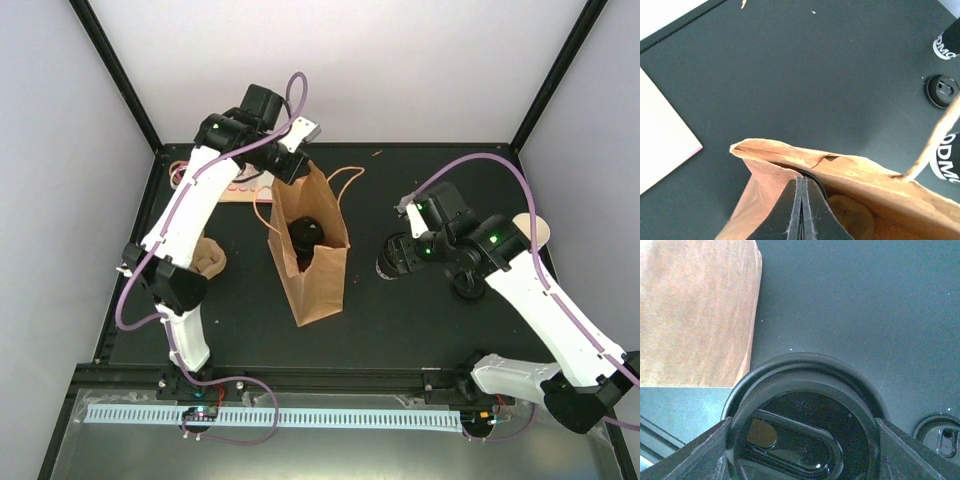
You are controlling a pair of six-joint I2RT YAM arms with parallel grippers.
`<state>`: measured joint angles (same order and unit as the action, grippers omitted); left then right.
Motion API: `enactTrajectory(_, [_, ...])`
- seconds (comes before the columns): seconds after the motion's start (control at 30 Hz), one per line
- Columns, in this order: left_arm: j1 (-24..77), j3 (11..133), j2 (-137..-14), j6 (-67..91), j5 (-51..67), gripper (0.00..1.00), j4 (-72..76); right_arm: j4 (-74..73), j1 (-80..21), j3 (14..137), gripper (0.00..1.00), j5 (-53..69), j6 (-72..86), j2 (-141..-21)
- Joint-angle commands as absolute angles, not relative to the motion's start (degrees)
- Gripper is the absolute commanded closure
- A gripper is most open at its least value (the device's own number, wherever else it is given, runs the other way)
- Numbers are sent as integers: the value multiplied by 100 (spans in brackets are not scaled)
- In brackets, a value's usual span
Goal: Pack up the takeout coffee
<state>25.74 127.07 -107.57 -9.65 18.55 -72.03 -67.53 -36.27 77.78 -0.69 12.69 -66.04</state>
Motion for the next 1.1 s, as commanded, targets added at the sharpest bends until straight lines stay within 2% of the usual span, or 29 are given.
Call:
enactTrajectory(0.0, [2586, 12720, -10362, 197, 1458, 98, -7600, -6921, -3606, 7981, 37, 119, 1154, -6627])
enactTrajectory(0.47, [2549, 11639, -9492, 1702, 558, 98, -8160, -7171, -3610, 8434, 37, 296, 1015, -6842])
enactTrajectory(0.83, [2558, 10818, -8518, 1896, -346, 98, -8526, -7230, -3612, 8476, 37, 368, 908, -6896])
enactTrajectory(1.0, [2557, 10480, -8176, 1731, -312, 92, -8254, -7346, -3620, 8718, 37, 332, 879, -6911])
enactTrajectory(1.07, [2553, 10416, -8068, 1652, -316, 82, -8162, -7416, -3628, 8853, 37, 312, 875, -6902])
